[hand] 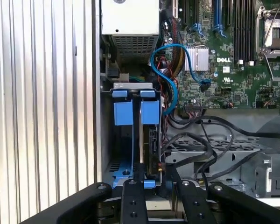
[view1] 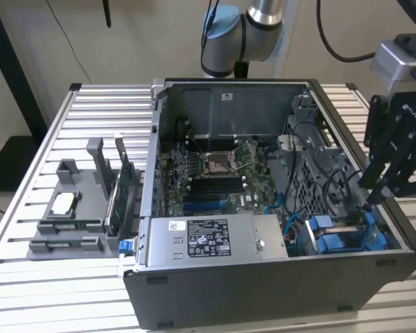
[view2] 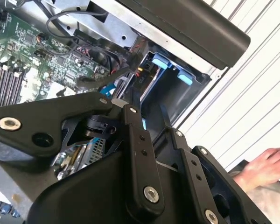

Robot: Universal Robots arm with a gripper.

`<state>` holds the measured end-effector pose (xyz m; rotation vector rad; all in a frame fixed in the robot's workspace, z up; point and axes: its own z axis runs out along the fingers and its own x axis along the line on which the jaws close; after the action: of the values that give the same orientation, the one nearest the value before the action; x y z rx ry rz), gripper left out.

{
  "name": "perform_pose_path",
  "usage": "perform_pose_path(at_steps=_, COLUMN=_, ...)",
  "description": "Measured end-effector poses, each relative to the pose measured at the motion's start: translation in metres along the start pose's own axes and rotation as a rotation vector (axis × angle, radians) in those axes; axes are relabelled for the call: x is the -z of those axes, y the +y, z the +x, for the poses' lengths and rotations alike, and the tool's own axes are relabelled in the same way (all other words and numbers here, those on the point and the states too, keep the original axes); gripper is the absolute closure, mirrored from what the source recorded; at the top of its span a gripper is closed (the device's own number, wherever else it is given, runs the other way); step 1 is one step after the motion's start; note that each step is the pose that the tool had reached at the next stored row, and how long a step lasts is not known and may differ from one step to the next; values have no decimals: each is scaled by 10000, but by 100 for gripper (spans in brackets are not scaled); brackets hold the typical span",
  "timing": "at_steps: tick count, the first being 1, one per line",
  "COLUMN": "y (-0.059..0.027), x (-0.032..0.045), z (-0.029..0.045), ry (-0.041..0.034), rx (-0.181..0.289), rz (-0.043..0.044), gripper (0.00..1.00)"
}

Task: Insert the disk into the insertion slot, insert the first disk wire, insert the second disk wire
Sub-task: 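Insert the second disk wire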

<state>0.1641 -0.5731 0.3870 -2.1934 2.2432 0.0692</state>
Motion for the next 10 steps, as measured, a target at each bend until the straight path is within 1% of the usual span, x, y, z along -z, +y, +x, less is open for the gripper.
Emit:
perform_pose_path(at_steps=2, y=1, x=29, z=-1, ry=31, rx=-1, rz=1, gripper=67)
perform_pose_path(at_steps=4, y=1, x=38, z=-1, ry=57, rx=-2, rz=1, gripper=67)
perform_pose_path(at_steps=10, y=1, x=40, z=-1, ry=73, rx=-2, rz=2, gripper=67)
